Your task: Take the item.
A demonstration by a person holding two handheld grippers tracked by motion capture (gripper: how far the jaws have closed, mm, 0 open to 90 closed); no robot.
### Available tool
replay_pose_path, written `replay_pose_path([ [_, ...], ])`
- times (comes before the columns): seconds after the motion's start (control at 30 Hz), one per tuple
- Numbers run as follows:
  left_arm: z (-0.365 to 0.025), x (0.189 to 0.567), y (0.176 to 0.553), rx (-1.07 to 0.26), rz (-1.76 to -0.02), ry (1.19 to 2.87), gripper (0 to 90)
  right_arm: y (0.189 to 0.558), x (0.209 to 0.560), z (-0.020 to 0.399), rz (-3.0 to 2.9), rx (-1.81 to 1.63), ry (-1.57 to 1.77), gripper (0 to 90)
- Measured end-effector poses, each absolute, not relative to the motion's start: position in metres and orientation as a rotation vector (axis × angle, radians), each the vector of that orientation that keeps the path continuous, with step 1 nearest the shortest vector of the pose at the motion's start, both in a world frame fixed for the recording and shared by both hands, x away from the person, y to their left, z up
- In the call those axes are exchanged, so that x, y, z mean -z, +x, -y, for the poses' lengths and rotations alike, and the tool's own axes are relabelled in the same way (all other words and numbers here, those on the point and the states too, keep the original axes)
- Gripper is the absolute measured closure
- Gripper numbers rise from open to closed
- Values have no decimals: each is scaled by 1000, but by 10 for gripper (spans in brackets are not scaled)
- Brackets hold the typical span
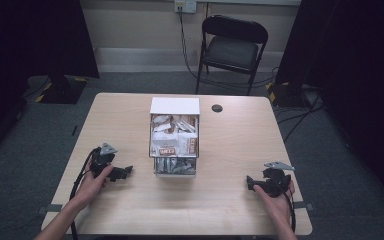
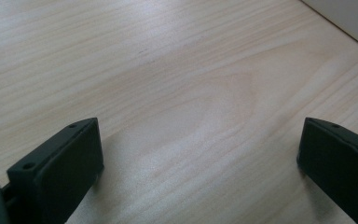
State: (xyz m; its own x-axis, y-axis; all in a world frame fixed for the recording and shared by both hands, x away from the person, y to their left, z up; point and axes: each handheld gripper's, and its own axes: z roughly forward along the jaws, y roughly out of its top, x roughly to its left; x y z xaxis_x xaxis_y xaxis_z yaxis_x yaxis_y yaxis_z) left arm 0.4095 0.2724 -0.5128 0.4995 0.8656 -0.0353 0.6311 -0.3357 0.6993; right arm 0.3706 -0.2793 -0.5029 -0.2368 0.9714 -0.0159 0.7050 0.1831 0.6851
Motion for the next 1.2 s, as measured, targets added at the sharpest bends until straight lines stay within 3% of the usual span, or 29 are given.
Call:
replay_pose_path([
  [0.23,-272,513,410,-456,-1225,2077,0,370,503,279,-2003,-780,1576,0],
  [0.4,-272,513,410,-455,-1224,2078,0,368,501,278,-1993,-797,1578,73],
  [0.47,-272,513,410,-455,-1225,2078,0,367,499,278,-1991,-802,1577,144],
  [0.87,-272,513,410,-456,-1225,2076,0,364,487,277,-1987,-848,1566,172],
  [1.0,-272,513,410,-456,-1225,2077,0,365,486,276,-2022,-850,1570,220],
  [1.07,-272,513,410,-456,-1225,2077,0,364,482,274,-2045,-868,1555,312],
  [1.2,-272,513,410,-456,-1225,2077,0,363,477,270,-2063,-893,1551,305],
])
